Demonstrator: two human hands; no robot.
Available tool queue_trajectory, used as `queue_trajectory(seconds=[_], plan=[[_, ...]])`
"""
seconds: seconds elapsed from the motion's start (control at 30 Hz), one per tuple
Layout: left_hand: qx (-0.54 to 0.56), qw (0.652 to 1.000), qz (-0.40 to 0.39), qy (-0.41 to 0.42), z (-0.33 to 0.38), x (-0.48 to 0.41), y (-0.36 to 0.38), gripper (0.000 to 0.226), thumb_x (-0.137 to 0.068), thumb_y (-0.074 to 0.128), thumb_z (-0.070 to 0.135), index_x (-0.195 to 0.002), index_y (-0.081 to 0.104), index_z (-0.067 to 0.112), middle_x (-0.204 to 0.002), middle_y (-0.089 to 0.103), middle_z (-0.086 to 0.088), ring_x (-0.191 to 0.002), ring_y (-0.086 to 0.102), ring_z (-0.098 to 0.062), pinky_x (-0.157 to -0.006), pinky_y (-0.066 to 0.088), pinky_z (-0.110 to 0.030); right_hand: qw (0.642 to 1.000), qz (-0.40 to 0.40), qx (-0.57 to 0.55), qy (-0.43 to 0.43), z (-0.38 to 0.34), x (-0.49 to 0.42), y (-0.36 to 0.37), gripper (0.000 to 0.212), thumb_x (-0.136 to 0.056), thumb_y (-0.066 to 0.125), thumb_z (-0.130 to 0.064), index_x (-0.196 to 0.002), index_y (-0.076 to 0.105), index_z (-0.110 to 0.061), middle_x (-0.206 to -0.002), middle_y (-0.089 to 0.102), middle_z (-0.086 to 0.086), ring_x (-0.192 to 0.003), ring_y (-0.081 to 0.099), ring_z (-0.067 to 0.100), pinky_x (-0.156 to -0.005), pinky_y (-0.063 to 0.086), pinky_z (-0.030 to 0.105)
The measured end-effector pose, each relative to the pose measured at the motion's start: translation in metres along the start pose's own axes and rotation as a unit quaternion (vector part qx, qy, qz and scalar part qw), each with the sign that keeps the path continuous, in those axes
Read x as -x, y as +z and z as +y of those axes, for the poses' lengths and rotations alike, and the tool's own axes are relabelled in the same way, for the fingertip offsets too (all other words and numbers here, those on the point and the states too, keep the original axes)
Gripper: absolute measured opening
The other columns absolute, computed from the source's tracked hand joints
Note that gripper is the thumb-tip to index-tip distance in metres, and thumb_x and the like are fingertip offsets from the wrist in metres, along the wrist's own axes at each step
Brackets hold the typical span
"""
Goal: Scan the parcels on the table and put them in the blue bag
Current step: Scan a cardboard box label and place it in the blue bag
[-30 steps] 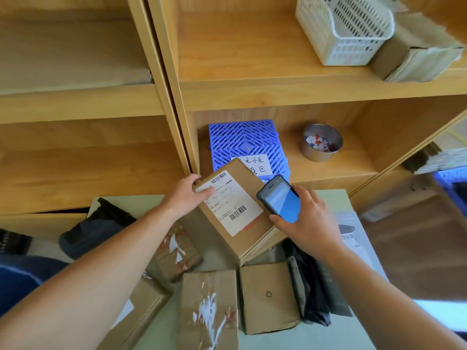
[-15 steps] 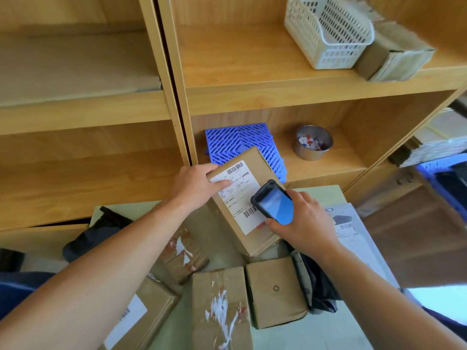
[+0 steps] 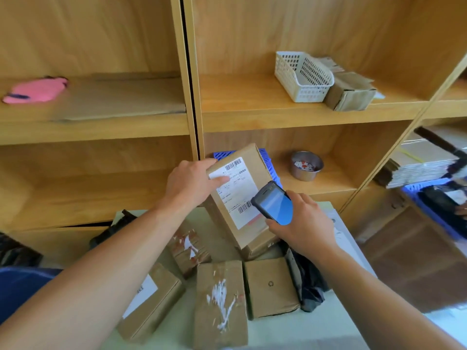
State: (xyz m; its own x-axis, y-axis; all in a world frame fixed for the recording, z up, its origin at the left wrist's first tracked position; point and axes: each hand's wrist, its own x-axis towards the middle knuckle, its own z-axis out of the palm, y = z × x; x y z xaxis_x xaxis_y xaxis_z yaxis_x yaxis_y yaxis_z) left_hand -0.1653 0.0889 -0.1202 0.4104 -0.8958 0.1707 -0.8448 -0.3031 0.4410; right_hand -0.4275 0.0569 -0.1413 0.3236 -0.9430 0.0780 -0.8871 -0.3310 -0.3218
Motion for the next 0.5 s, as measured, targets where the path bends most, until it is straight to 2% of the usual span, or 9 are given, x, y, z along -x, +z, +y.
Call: queue_trajectory(seconds=[0.1,0.2,0.27,0.4,0.5], plan=[[-0.014,1.0,0.024,0.003,-0.001,0.029,-0.018,0.051,-0.086,0.068,0.068,-0.131,0.064,0.044,-0.087,0.07,0.015,-0.077,0.063,-0.012,-0.059,0.053,-0.029,1.0,0.005,-0.02,-0.019,-0.009,0.019,-0.005,0.08,-0.07,0.065,-0.067,-0.137,0.045,-0.028,-0.122,0.058,-0.006,-0.11,0.055,0.021,-0.075,0.05,0.037],[-0.056,0.997,0.05,0.007,-0.009,0.052,-0.035,0.054,-0.086,0.067,0.067,-0.135,0.062,0.044,-0.099,0.076,0.012,-0.079,0.06,-0.011,-0.056,0.042,-0.026,0.998,0.01,-0.04,-0.039,-0.023,0.036,-0.007,0.081,-0.071,0.065,-0.069,-0.137,0.045,-0.026,-0.122,0.057,-0.005,-0.111,0.054,0.02,-0.077,0.052,0.038],[-0.062,0.996,0.067,-0.005,-0.019,0.069,-0.047,0.054,-0.087,0.068,0.066,-0.135,0.063,0.043,-0.104,0.077,0.012,-0.082,0.059,-0.012,-0.058,0.041,-0.027,0.997,0.011,-0.049,-0.056,-0.035,0.047,-0.007,0.084,-0.071,0.064,-0.071,-0.139,0.043,-0.026,-0.124,0.056,-0.005,-0.112,0.054,0.02,-0.079,0.053,0.04],[-0.044,0.993,0.097,-0.044,-0.059,0.101,-0.072,0.05,-0.086,0.067,0.067,-0.13,0.065,0.043,-0.093,0.076,0.012,-0.078,0.063,-0.015,-0.059,0.048,-0.027,0.994,0.013,-0.069,-0.084,-0.069,0.066,-0.002,0.086,-0.07,0.063,-0.073,-0.14,0.042,-0.026,-0.128,0.055,-0.004,-0.115,0.054,0.021,-0.082,0.053,0.041],[-0.025,0.991,0.103,-0.083,-0.103,0.126,-0.094,0.05,-0.087,0.063,0.069,-0.128,0.065,0.041,-0.091,0.075,0.014,-0.078,0.066,-0.016,-0.061,0.057,-0.033,0.99,0.007,-0.069,-0.119,-0.11,0.08,0.009,0.087,-0.072,0.067,-0.071,-0.142,0.042,-0.025,-0.128,0.055,-0.004,-0.117,0.052,0.019,-0.084,0.05,0.039]])
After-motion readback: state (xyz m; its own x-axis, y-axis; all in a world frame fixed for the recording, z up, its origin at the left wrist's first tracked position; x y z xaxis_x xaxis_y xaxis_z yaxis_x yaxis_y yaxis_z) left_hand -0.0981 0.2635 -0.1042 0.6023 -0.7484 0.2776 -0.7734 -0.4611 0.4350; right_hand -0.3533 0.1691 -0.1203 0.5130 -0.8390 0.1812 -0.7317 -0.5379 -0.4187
